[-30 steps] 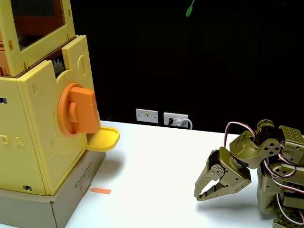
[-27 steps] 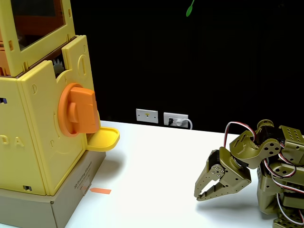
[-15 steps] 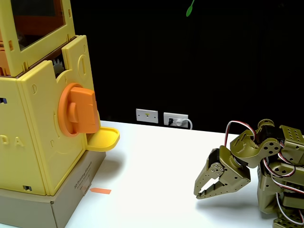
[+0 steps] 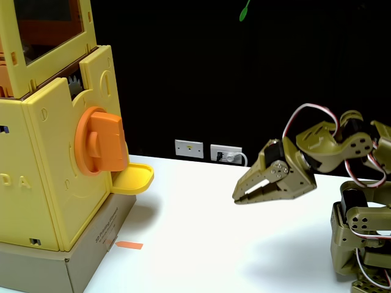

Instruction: Turn the button of vending machine.

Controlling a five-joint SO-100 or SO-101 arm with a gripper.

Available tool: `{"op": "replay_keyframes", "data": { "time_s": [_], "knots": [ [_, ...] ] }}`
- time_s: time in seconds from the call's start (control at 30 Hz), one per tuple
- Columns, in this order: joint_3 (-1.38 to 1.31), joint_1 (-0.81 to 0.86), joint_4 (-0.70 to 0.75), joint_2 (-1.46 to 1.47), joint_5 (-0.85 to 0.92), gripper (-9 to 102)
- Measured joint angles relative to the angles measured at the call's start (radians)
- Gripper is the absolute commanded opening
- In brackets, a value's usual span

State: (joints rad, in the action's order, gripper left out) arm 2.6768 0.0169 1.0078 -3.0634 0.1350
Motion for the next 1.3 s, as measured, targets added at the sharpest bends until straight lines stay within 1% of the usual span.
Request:
{"op": "replay_keyframes", "data": {
  "time_s": [0.1,0.23,0.4,0.57,0.7,1.07,1.1,1.2,1.3],
  "knots": [
    [-0.106,0.012,0.037,0.087,0.074,1],
    [-0.235,0.017,0.041,0.225,0.141,1],
    [-0.342,0.017,-0.032,0.307,0.210,1],
    [-0.353,0.017,-0.181,0.342,0.282,0],
    [-0.345,0.018,-0.278,0.342,0.391,0],
    [-0.087,0.008,-0.638,0.319,0.742,0],
    [-0.061,0.005,-0.681,0.319,0.762,1],
    [-0.008,-0.003,-0.795,0.319,0.804,11],
    [-0.005,-0.006,-0.873,0.324,0.853,19]
  ]
}}
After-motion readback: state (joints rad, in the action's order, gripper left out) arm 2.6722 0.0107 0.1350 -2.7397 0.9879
